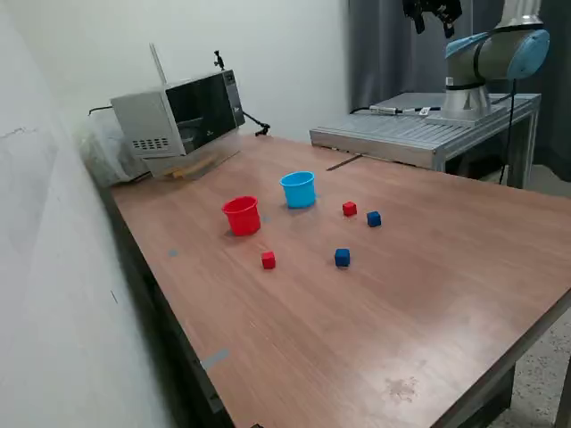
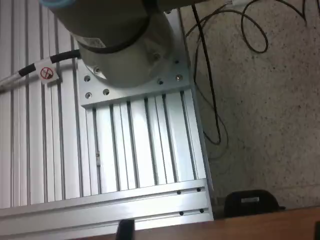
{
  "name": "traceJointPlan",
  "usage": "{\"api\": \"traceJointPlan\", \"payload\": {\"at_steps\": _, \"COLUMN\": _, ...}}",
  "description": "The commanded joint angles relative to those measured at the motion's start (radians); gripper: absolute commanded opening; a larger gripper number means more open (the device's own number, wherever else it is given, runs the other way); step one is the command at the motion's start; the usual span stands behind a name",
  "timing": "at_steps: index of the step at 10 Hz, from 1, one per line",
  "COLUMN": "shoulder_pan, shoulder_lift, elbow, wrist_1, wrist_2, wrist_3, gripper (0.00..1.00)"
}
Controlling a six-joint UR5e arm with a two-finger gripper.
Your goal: Place red objects in the red bin, and blue objects in the blue bin.
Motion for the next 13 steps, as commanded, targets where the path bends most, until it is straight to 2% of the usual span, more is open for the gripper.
{"api": "traceJointPlan", "payload": {"at_steps": 1, "shoulder_pan": 0.0, "shoulder_lift": 0.0, "elbow": 0.0, "wrist_1": 0.0, "wrist_2": 0.0, "wrist_3": 0.001, "gripper": 1.0}}
{"api": "traceJointPlan", "payload": {"at_steps": 11, "shoulder_pan": -0.002, "shoulder_lift": 0.006, "elbow": -0.003, "wrist_1": -0.012, "wrist_2": 0.005, "wrist_3": 0.003, "gripper": 1.0}}
{"api": "traceJointPlan", "payload": {"at_steps": 13, "shoulder_pan": -0.005, "shoulder_lift": 0.023, "elbow": -0.005, "wrist_1": -0.098, "wrist_2": 0.005, "wrist_3": 0.0, "gripper": 1.0}}
